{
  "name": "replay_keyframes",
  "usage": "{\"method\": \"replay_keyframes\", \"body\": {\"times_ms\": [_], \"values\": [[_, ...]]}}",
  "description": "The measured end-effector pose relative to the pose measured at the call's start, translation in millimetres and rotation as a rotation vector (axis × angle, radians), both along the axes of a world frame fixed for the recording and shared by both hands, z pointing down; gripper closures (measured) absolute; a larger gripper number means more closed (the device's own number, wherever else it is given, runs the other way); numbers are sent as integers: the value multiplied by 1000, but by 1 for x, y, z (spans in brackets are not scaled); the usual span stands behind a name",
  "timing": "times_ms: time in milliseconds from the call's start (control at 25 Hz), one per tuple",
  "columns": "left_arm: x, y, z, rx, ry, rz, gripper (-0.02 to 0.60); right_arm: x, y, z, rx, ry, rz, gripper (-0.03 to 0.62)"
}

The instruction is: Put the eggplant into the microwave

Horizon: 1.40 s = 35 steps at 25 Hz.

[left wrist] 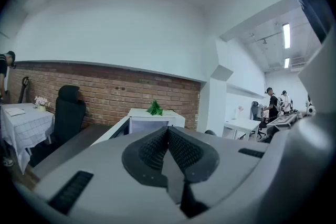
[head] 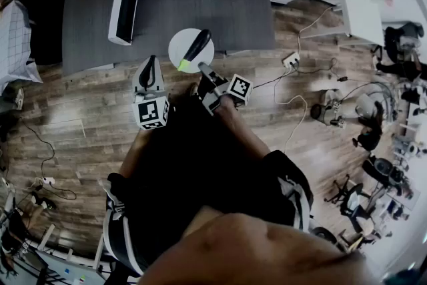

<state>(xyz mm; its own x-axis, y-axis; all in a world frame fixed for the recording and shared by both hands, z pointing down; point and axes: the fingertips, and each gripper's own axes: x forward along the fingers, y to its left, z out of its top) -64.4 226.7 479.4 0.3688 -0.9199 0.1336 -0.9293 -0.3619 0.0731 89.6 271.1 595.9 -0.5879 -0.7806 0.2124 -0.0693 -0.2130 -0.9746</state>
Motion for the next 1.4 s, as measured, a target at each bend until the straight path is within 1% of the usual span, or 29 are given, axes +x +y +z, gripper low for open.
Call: {"method": "replay_keyframes", "body": {"times_ms": [120,400,600,720,920,1080,1240,1400], "values": [[4,2,0,-4,9,2,546,6,3,-2,-7,9,4,554],[6,2,-1,0,6,-1,546,7,2,-3,3,17,-7,554],[9,2,1,-7,-1,-13,546,11,0,0,-12,13,-14,554],[18,1,-3,2,7,-19,546,20,-1,2,-10,19,-25,554],[35,-1,-9,15,-2,-34,546,34,-7,1,-5,11,-47,554],[51,-7,-14,17,0,-54,546,47,-15,5,-18,14,-74,554],[61,-22,-7,19,-12,-87,546,54,-35,17,-19,9,-106,554],[57,7,-15,30,-3,-118,546,50,-15,9,-4,-1,-128,554]]}}
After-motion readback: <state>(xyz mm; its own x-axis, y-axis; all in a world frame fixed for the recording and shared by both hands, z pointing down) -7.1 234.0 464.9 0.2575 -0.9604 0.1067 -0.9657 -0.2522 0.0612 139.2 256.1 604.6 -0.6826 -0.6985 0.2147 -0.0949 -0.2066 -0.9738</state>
